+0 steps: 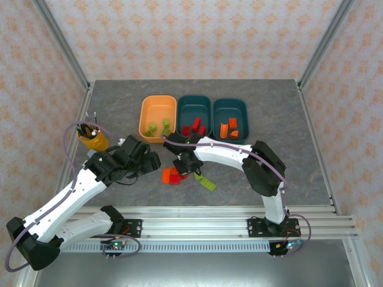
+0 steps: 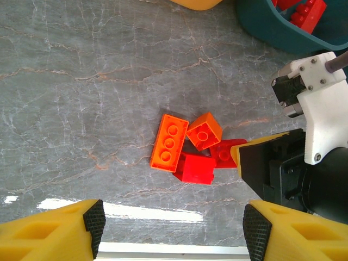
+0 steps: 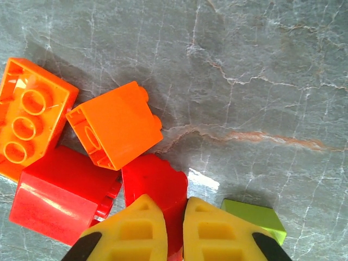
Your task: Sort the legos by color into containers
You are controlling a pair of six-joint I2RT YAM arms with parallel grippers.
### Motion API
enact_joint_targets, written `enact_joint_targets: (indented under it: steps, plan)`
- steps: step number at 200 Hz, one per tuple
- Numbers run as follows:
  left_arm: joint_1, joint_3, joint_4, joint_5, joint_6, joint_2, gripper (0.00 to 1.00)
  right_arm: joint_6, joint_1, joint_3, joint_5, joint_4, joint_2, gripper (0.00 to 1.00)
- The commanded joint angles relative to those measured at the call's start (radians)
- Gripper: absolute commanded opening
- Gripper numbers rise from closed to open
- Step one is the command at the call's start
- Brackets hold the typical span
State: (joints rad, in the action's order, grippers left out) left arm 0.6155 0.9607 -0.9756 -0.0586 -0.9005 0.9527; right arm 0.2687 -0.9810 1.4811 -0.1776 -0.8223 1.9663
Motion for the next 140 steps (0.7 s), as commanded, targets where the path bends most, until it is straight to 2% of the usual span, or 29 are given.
enact_joint_targets:
  steps: [1, 52, 90, 112, 140]
  plan:
    - [0.009, 0.005, 0.007, 0.034, -0.005, 0.001, 0.71, 0.009, 0.009, -0.002, 0.061, -0.04, -0.026, 0.0]
    - [0.009, 0.026, 0.018, 0.032, -0.007, 0.022, 0.71, 0.009, 0.065, 0.04, 0.104, -0.098, -0.104, 0.0]
    - [0.008, 0.131, 0.02, 0.042, 0.006, 0.086, 0.71, 0.004, 0.176, 0.144, 0.166, -0.153, -0.165, 0.0]
    - [-0.013, 0.218, 0.035, 0.031, 0.026, 0.156, 0.73, -0.002, 0.246, 0.241, 0.178, -0.144, -0.124, 0.0]
    - [-0.082, 0.318, 0.063, -0.029, 0.071, 0.268, 0.73, -0.006, 0.313, 0.436, 0.186, -0.164, 0.027, 0.0]
